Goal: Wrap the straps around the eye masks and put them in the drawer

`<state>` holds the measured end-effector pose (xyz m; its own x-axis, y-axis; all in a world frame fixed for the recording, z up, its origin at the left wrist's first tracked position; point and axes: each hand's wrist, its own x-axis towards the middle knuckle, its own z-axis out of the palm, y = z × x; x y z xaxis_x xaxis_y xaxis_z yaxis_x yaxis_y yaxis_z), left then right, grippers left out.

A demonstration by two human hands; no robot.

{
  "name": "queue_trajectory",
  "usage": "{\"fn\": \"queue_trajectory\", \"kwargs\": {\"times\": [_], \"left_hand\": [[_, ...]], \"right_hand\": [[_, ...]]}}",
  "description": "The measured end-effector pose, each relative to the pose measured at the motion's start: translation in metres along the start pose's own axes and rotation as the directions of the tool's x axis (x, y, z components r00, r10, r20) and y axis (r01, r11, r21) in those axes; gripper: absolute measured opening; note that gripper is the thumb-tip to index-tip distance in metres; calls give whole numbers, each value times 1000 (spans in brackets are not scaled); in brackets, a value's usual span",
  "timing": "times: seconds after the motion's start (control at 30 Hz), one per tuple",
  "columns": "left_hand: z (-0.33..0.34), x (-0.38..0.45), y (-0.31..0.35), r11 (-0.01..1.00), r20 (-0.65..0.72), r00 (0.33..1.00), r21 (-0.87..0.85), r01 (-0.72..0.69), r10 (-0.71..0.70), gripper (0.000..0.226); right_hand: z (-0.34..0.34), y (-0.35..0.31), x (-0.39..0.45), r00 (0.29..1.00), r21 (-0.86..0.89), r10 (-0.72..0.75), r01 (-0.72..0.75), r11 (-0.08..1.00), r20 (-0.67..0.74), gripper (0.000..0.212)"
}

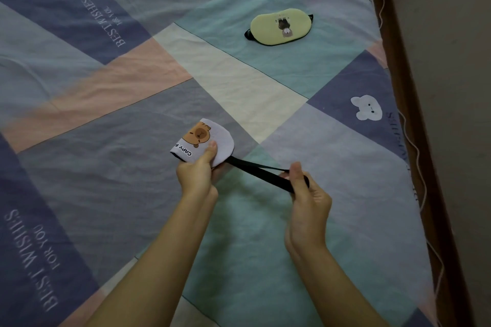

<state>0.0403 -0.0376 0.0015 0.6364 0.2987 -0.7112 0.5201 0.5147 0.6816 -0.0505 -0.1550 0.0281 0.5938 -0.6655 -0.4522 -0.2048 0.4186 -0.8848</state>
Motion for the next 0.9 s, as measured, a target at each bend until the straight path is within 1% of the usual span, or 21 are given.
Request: {"fn": "queue_trajectory", "kwargs": {"times": [0.1, 0.2, 0.27, 0.3, 0.33, 0.37, 0.4, 0.43, 0.47, 0.5, 0.53, 0.57, 0.6, 0.63, 0.67, 0.7, 0.73, 0.77, 0.8, 0.83, 0.9], "left_hand": [[-2, 0, -3, 1000, 22, 1000, 30, 4, -5, 33], [-3, 0, -5, 1000, 8, 1000, 18, 2, -2, 34], [-5, -2, -9, 1000, 13, 1000, 21, 2, -2, 36], [-7, -5, -12, 999, 29, 1000, 34, 1, -2, 34], [-9, -9, -16, 999, 53, 999, 50, -3, 1, 32], [-10, -13, -18, 998, 82, 997, 57, -9, 4, 30], [-11, -18, -18, 999, 111, 994, 47, -15, 9, 30], [-11, -21, -16, 1000, 133, 991, 17, -20, 18, 30], [-11, -22, -12, 999, 144, 989, -29, -24, 28, 30], [-11, -21, -7, 996, 148, 988, -80, -30, 41, 26], [-12, -19, -1, 992, 148, 988, -121, -36, 54, 21], [-12, -17, 5, 990, 148, 987, -134, -47, 66, 18], [-14, -16, 9, 991, 153, 986, -120, -52, 70, 17], [-16, -15, 10, 995, 161, 985, -89, -52, 66, 19], [-18, -14, 10, 998, 169, 984, -52, -46, 55, 22], [-20, -13, 8, 999, 183, 982, -12, -39, 40, 24], [-21, -13, 6, 999, 205, 979, 20, -27, 22, 23], [-22, -13, 4, 999, 233, 972, 44, -21, 10, 21], [-23, -15, 2, 998, 272, 962, 59, -16, -1, 21], [-24, -17, 1, 997, 322, 947, 75, -21, -4, 21], [-24, -23, 1, 989, 429, 903, 136, -60, -4, 21]], "right_hand": [[0, -11, -2, 983, 300, 179, -161, 940, -31, 31], [0, -22, -3, 939, 536, 336, -320, 781, 72, 29], [-2, -32, -3, 920, 661, 317, -388, 642, 232, 23], [-2, -35, -1, 921, 670, 254, -390, 631, 297, 31], [-2, -37, 3, 921, 642, 183, -372, 671, 343, 40], [-1, -41, 7, 923, 551, 121, -319, 771, 366, 45], [-2, -40, 12, 928, 362, 67, -209, 909, 367, 46], [-4, -37, 19, 929, 35, 6, -21, 999, 369, 43], [-9, -31, 26, 926, -377, -46, 198, 905, 375, 40], [-14, -26, 32, 909, -693, -52, 353, 628, 415, 38], [-20, -23, 36, 889, -823, 11, 420, 382, 459, 43], [-25, -21, 38, 868, -847, 112, 432, 310, 483, 51], [-29, -22, 36, 833, -813, 206, 396, 426, 513, 58], [-30, -26, 30, 795, -716, 266, 277, 640, 545, 61], [-28, -31, 26, 767, -506, 286, 58, 861, 575, 59], [-27, -35, 23, 743, -193, 288, -214, 958, 604, 52], [-24, -37, 20, 739, 107, 274, -423, 900, 615, 44], [-21, -37, 20, 756, 294, 248, -502, 813, 606, 36], [-18, -33, 21, 788, 386, 241, -512, 767, 567, 32], [-14, -27, 21, 817, 417, 232, -488, 767, 528, 33], [-4, -16, 20, 882, 339, 200, -360, 869, 426, 36]]}}
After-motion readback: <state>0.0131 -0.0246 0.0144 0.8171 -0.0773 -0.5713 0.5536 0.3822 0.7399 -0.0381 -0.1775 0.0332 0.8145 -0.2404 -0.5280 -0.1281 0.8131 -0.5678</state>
